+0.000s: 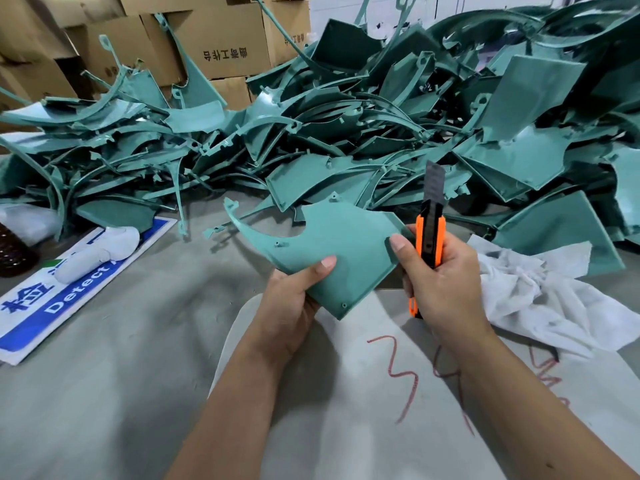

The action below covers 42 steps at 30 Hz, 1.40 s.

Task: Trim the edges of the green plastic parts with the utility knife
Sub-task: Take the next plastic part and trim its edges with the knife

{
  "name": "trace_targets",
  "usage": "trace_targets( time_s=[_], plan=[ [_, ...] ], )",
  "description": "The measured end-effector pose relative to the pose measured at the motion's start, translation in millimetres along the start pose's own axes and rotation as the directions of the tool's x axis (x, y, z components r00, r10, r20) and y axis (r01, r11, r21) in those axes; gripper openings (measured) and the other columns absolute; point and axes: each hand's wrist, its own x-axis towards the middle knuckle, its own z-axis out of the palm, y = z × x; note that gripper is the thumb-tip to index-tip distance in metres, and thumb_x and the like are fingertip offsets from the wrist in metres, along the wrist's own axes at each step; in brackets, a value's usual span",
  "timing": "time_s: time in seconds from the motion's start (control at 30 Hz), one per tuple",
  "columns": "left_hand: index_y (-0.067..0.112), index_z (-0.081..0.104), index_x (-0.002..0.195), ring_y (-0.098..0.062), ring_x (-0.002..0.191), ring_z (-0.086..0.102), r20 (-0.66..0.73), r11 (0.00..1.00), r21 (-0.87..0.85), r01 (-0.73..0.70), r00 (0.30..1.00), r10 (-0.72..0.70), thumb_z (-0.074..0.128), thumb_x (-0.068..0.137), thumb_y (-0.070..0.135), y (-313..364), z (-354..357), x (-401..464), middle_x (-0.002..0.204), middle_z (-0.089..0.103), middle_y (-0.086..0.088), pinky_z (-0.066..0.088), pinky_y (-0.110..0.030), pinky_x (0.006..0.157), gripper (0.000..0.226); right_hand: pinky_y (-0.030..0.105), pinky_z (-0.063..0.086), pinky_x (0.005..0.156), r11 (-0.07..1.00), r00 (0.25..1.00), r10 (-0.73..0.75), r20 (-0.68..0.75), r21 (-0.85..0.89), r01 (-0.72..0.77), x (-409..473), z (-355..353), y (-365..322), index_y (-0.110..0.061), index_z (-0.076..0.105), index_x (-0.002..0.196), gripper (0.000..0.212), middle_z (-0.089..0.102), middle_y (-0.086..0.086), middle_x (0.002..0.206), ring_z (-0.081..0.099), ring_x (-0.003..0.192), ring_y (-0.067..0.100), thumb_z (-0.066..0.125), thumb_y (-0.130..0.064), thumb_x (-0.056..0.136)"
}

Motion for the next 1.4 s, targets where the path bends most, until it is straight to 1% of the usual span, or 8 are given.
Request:
trace_targets(
  time_s=[0.07, 0.2, 0.43, 0.63, 0.83, 0.97, 1.17, 1.4],
  plan=[
    [0.009, 0.066, 0.129, -0.031, 0.122, 0.066, -0.079, 0.999, -0.025, -0.043, 0.996, 0.041, 0.073, 0.081, 0.006, 2, 0, 1, 0.131, 0.069, -0.014, 0.055, -0.046, 0.101, 0.049, 0.020, 0.044, 0.050, 1.000, 0.999, 0.023, 0.034, -0.005, -0.022, 0, 1, -2, -0.026, 0.064, 0.090, 0.029, 0.060, -0.001, 0.063, 0.055, 0.052, 0.009, 0.063, -0.054, 0.097],
    [0.010, 0.068, 0.126, -0.029, 0.121, 0.066, -0.198, 0.987, -0.095, -0.128, 0.974, 0.107, 0.073, 0.080, 0.008, 6, -4, 3, 0.128, 0.071, -0.011, 0.055, -0.045, 0.101, 0.047, 0.034, 0.040, 0.053, 0.975, 0.999, -0.029, 0.030, -0.218, 0.035, -1, -1, -5, -0.024, 0.059, 0.089, 0.039, 0.059, 0.002, 0.064, 0.051, 0.055, 0.016, 0.041, -0.053, 0.107],
    [0.009, 0.062, 0.137, -0.030, 0.129, 0.061, -0.122, 0.979, -0.106, -0.174, 0.979, 0.161, 0.067, 0.091, 0.007, 8, -7, 2, 0.138, 0.065, -0.013, 0.051, -0.047, 0.106, 0.047, 0.038, 0.027, 0.054, 0.766, 0.971, -0.195, 0.134, -0.597, 0.237, -7, 0, -6, -0.026, 0.041, 0.086, 0.032, 0.042, -0.006, 0.054, 0.045, 0.050, 0.012, 0.043, -0.046, 0.110],
    [0.006, 0.056, 0.142, -0.031, 0.131, 0.059, -0.116, 0.981, -0.101, -0.166, 0.981, 0.155, 0.065, 0.090, 0.008, 10, -5, 0, 0.141, 0.063, -0.013, 0.048, -0.047, 0.109, 0.052, 0.044, 0.038, 0.055, 0.752, 0.968, -0.203, 0.150, -0.609, 0.252, -6, -1, -5, -0.019, 0.045, 0.088, 0.034, 0.043, -0.005, 0.056, 0.048, 0.052, 0.023, 0.042, -0.045, 0.110],
    [0.010, 0.058, 0.141, -0.029, 0.128, 0.062, -0.132, 0.980, -0.091, -0.178, 0.977, 0.165, 0.066, 0.091, 0.008, 10, -3, -1, 0.138, 0.065, -0.011, 0.053, -0.043, 0.104, 0.050, 0.040, 0.035, 0.051, 0.730, 0.964, -0.221, 0.148, -0.631, 0.264, -5, -2, -4, -0.020, 0.045, 0.088, 0.033, 0.042, -0.005, 0.054, 0.045, 0.048, 0.015, 0.044, -0.046, 0.108],
    [0.009, 0.054, 0.144, -0.029, 0.131, 0.059, -0.154, 0.972, -0.112, -0.206, 0.970, 0.188, 0.066, 0.090, 0.009, 10, -3, 2, 0.141, 0.063, -0.012, 0.050, -0.045, 0.107, 0.055, 0.031, 0.031, 0.045, 0.687, 0.942, -0.239, 0.235, -0.645, 0.335, -11, 2, -8, -0.026, 0.043, 0.087, 0.027, 0.038, -0.011, 0.052, 0.044, 0.045, 0.014, 0.049, -0.045, 0.105],
    [0.008, 0.056, 0.142, -0.025, 0.129, 0.062, -0.221, 0.949, -0.223, -0.224, 0.960, 0.175, 0.068, 0.087, 0.009, 11, -5, 6, 0.139, 0.064, -0.011, 0.053, -0.042, 0.105, 0.057, 0.042, 0.045, 0.049, 0.696, 0.926, -0.188, 0.327, -0.621, 0.361, -14, 8, -11, -0.019, 0.052, 0.090, 0.029, 0.047, -0.008, 0.055, 0.048, 0.048, 0.025, 0.053, -0.044, 0.104],
    [0.009, 0.058, 0.139, -0.022, 0.122, 0.066, -0.236, 0.935, -0.254, -0.247, 0.953, 0.188, 0.069, 0.086, 0.009, 13, -3, 6, 0.135, 0.067, -0.009, 0.056, -0.038, 0.100, 0.054, 0.038, 0.043, 0.049, 0.640, 0.886, -0.244, 0.395, -0.620, 0.453, -15, 6, -11, -0.021, 0.055, 0.091, 0.032, 0.050, -0.010, 0.060, 0.048, 0.050, 0.020, 0.048, -0.049, 0.105]
  ],
)
